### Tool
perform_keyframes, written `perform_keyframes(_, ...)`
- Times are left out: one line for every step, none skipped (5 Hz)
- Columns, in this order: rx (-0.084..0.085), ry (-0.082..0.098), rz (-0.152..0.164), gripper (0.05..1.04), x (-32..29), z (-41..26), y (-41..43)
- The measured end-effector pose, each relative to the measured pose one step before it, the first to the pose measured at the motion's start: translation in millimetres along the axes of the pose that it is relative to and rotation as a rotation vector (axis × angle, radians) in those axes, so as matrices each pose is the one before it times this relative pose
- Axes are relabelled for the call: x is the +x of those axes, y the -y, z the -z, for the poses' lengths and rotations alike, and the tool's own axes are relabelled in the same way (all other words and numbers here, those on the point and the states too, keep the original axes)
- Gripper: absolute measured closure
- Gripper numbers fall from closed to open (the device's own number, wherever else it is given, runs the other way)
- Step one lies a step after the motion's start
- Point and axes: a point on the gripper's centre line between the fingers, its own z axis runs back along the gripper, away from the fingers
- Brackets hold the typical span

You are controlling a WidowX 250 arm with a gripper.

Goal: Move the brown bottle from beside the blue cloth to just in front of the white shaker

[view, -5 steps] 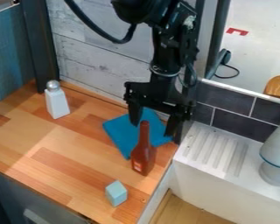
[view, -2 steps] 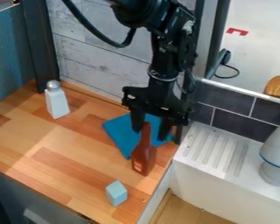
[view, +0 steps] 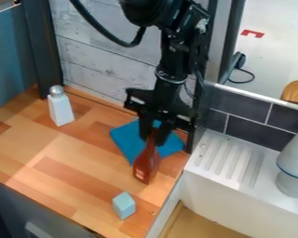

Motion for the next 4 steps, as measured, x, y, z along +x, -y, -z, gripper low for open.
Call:
perform_keyframes(0.0104, -0.0191, -0.0068, 0.778, -2.91, -3.77, -5.63)
perform_keyframes(-0.0385, 0.0683, -0.061, 0.778, 16.01, -30.78, -16.21)
perform_keyframes(-0.0457, 0.0295, -0.0804, 0.778, 7.85, -17.64, -31.21)
perform_keyframes(-0.0304, 0.0166, -0.0395, 0.778, 6.1, -1.37, -21.91)
